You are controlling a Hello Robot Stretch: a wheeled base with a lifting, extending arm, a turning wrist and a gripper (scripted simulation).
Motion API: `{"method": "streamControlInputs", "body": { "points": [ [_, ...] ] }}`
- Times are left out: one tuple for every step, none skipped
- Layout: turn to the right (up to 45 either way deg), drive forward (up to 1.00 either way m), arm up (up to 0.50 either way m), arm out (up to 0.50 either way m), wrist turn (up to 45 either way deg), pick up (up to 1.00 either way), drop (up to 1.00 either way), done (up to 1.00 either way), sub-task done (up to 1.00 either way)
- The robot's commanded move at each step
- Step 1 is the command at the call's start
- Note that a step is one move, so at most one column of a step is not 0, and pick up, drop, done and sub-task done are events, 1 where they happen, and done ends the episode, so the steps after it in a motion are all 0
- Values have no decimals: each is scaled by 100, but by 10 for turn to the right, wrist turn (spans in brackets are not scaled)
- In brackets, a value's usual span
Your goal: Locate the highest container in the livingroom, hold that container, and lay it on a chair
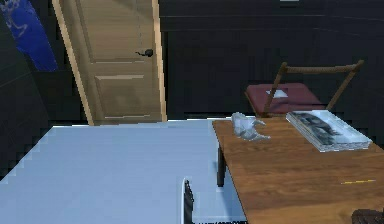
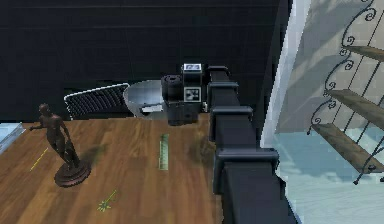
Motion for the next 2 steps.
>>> {"method": "streamControlInputs", "body": {
  "points": [
    [0, 0, 0, 0, -450, 0, 0, 0, 0],
    [0, 0, 0, 0, -450, 0, 0, 0, 0]
  ]
}}
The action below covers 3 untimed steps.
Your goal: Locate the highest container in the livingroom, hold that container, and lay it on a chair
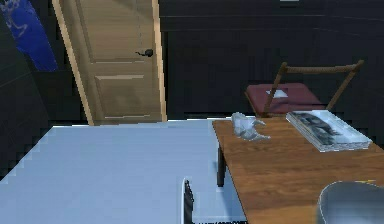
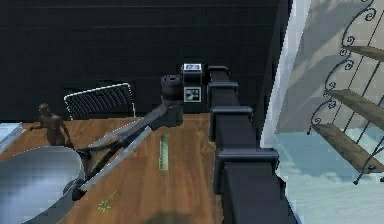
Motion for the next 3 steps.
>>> {"method": "streamControlInputs", "body": {
  "points": [
    [0, 0, 0, 0, -210, 0, 0, 0, 0],
    [0, 0, 0, -24, 0, 0, 0, 0, 0],
    [-450, 0, 0, 0, 0, 0, 0, 0, 0]
  ]
}}
